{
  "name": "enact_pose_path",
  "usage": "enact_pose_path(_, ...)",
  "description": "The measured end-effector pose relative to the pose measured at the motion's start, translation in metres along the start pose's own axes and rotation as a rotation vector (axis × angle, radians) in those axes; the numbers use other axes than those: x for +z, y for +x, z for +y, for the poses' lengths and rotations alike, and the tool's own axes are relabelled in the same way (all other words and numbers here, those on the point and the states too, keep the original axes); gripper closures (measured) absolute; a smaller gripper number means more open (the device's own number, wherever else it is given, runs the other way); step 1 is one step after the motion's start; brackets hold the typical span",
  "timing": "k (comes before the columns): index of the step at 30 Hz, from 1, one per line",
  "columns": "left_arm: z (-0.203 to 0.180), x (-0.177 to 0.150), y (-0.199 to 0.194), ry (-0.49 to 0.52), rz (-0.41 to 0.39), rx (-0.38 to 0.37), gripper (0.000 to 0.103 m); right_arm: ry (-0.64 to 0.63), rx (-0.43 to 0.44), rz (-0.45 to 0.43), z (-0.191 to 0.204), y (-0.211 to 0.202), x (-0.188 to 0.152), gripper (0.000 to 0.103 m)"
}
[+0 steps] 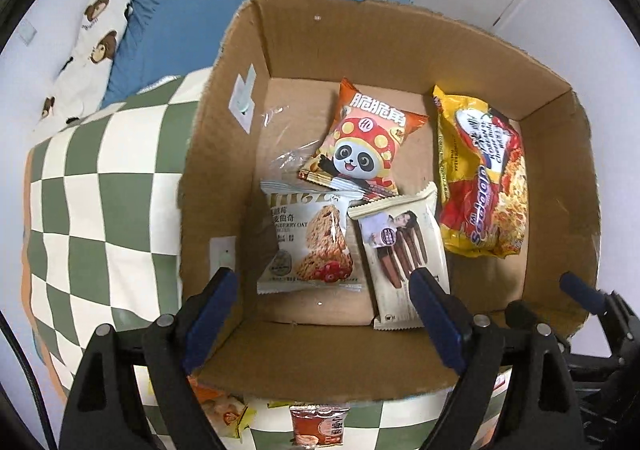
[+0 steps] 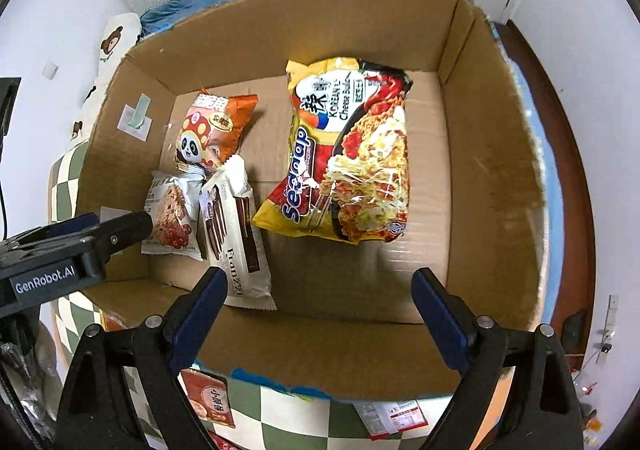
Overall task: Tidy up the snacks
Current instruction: 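Grasp the brown cookie packet with the left tool while the right tool grasps the red-white spicy strip pack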
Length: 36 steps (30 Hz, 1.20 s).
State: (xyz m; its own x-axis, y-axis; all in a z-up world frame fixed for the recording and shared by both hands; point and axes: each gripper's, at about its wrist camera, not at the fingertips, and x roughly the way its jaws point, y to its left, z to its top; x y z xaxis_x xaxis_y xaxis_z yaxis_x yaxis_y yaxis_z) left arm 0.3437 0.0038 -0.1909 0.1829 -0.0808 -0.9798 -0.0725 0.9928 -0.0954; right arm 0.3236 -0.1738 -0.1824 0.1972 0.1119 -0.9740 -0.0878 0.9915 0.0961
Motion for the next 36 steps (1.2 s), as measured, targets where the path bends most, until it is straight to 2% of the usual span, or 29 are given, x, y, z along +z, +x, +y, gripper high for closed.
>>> enact_pose_path(5, -0.002, -0.02, -0.029, 0.021, -0.1, 0.022, 0.015, -0.017, -0.027, -0.072, 0.015, -0.015, -0.008, 0.008)
enact_pose_path(14, -0.009, -0.058, -0.083, 0.059, -0.279, 0.06, 0.015, -0.04, -0.059, -0.226, 0.017, -0.072, -0.038, 0.008)
enact_pose_path(21, -0.011, -0.09, -0.108, 0.05, -0.328, 0.031, 0.015, -0.033, -0.034, -0.308, 0.018, -0.112, -0.07, 0.008)
enact_pose_path(25, -0.006, -0.114, -0.107, 0.031, -0.298, 0.01, 0.015, -0.026, -0.009, -0.308, 0.013, -0.123, -0.092, 0.008)
enact_pose_path(29, 0.01, -0.146, -0.079, -0.001, -0.208, 0.025, 0.015, -0.016, -0.002, -0.234, -0.001, -0.108, -0.116, 0.008)
enact_pose_path(36, 0.037, -0.191, 0.016, -0.093, 0.067, 0.045, 0.015, 0.018, -0.032, -0.055, -0.04, -0.03, -0.142, 0.008)
